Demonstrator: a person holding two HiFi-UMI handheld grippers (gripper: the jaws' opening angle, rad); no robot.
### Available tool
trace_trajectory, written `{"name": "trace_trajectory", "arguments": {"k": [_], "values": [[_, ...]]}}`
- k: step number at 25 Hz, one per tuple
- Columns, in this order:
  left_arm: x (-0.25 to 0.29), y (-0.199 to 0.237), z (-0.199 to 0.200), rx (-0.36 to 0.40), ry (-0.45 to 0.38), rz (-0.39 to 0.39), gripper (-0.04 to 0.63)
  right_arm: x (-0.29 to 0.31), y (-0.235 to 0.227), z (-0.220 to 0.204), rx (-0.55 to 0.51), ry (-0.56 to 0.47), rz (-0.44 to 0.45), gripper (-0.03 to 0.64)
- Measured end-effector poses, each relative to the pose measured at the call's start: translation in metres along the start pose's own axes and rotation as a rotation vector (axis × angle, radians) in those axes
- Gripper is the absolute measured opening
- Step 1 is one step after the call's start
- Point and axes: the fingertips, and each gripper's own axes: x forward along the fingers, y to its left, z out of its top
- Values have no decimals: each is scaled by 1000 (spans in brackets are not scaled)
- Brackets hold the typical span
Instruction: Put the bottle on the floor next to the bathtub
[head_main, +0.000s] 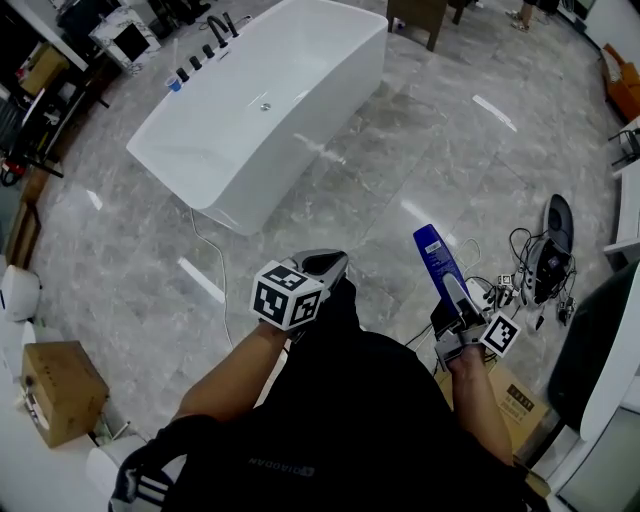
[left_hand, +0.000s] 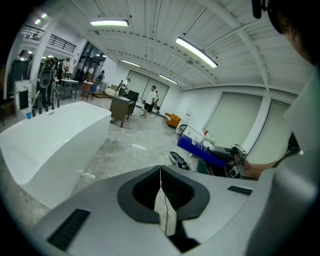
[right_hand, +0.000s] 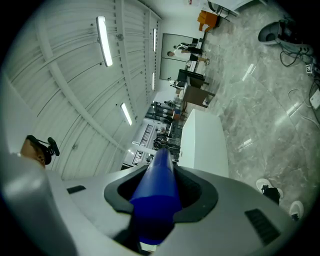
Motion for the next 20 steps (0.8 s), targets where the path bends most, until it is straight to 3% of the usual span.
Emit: {"name": "trace_trajectory", "arguments": {"k": [14,20], "values": [[40,132,130,1,-96,33,17,172,10,82,-80,102,-1,172],[42,191,161,-13,-128,47,17,247,5,96,-94,123,-20,172]]}}
